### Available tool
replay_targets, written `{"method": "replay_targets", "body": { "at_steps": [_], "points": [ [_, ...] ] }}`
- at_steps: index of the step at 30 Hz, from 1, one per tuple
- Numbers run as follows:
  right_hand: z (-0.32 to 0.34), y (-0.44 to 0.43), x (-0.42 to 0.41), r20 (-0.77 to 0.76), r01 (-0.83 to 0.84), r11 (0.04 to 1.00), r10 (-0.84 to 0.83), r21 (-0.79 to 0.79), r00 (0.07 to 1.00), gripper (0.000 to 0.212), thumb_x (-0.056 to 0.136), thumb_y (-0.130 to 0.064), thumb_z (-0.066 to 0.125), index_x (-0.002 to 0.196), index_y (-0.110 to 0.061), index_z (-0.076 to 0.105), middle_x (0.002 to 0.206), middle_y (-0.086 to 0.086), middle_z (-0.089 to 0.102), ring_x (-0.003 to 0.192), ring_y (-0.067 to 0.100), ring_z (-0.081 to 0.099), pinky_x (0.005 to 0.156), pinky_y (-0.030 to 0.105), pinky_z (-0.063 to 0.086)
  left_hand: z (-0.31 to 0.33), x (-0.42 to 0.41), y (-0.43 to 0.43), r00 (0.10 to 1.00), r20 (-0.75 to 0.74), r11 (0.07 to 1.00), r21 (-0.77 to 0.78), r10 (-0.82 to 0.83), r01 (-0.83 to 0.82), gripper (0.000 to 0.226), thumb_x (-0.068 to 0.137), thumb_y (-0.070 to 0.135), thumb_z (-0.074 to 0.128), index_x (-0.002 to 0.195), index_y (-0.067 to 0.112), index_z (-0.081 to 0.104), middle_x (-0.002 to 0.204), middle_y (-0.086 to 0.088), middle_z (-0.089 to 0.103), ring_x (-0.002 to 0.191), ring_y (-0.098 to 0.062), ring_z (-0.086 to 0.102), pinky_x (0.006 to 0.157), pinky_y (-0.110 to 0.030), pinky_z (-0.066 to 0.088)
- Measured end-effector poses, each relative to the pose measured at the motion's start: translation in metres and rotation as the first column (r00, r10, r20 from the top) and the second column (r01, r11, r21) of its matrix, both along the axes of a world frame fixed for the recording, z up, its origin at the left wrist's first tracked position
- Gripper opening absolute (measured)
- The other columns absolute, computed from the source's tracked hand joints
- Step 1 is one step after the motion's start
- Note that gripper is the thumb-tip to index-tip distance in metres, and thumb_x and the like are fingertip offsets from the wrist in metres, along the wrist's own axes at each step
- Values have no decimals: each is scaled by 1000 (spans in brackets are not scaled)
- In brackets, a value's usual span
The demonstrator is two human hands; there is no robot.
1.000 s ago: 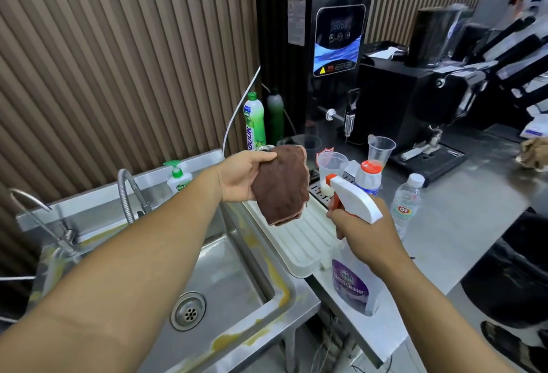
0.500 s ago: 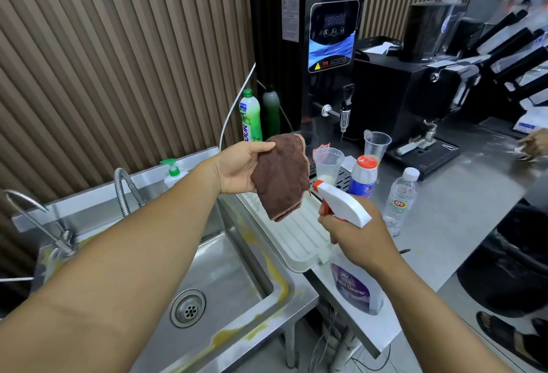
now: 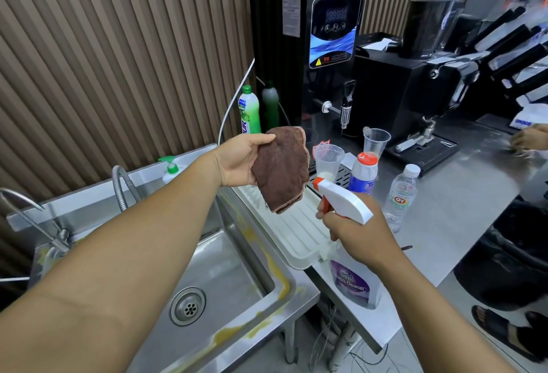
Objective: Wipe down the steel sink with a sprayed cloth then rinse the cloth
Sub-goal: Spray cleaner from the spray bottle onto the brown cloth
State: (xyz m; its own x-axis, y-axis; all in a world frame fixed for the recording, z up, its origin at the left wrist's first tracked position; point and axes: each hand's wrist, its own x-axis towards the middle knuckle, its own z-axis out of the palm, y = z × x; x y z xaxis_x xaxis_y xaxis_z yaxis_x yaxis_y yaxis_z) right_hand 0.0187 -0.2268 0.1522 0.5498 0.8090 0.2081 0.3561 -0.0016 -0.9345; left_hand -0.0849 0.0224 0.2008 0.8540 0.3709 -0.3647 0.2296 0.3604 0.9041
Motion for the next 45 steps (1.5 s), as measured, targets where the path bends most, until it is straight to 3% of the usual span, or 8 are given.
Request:
{"method": "replay_targets", "body": {
  "at_steps": [7,14,18,24,33,36,41,45],
  "points": [
    [-2,-1,5,16,100,995,-101,16,995,10,70,-20,60,75,-13,65,75,13,66,65,36,59,57,49,50,4,3,1,1000,5,999,30,-12,12,46,102,36,44,139,12,57,128,-9,66,122,-28,59,118,-55,28],
    [-4,-3,8,21,90,996,-90,2,996,2,72,-15,62,71,-14,62,65,8,59,56,17,52,54,34,45,19,5,-4,999,37,999,48,-1,-1,46,104,35,41,140,11,56,130,-9,66,120,-26,63,112,-49,40],
    [-3,-4,14,-38,189,981,-187,43,982,32,80,-2,65,58,-23,57,56,-1,52,52,13,47,49,22,39,24,3,-5,999,42,998,54,-17,15,43,104,34,40,135,12,59,126,-8,68,116,-25,64,108,-46,44],
    [0,-2,6,98,36,999,-38,13,994,3,73,-17,60,70,-16,60,67,8,61,60,29,53,57,44,47,24,5,-6,999,40,998,57,-6,4,43,104,35,39,136,11,59,127,-9,67,116,-25,65,107,-46,46],
    [-4,-2,17,56,172,985,-171,-2,984,9,78,-10,64,71,-16,61,60,1,54,57,18,48,55,41,44,27,3,-9,999,41,998,58,-14,11,42,105,35,38,133,12,59,123,-8,69,113,-25,67,105,-47,46],
    [0,-4,13,105,112,994,-111,-10,988,12,74,-16,61,84,-11,67,66,8,56,57,16,48,56,43,45,25,4,-11,999,46,999,41,-8,6,42,105,34,38,133,12,59,123,-9,70,112,-24,68,102,-46,48],
    [1,-3,9,194,32,994,-12,-104,981,7,74,-16,61,68,-19,58,63,1,58,59,20,53,61,49,50,26,6,-13,998,67,1000,18,-5,4,42,105,34,38,133,11,59,122,-9,70,112,-25,68,102,-45,48],
    [-2,-1,19,232,197,979,-181,-47,956,5,74,-19,61,75,-14,61,66,4,57,63,23,51,61,39,45,27,6,-12,997,71,1000,11,-3,2,40,105,34,38,127,11,62,118,-8,72,107,-23,70,99,-44,49]
  ]
}}
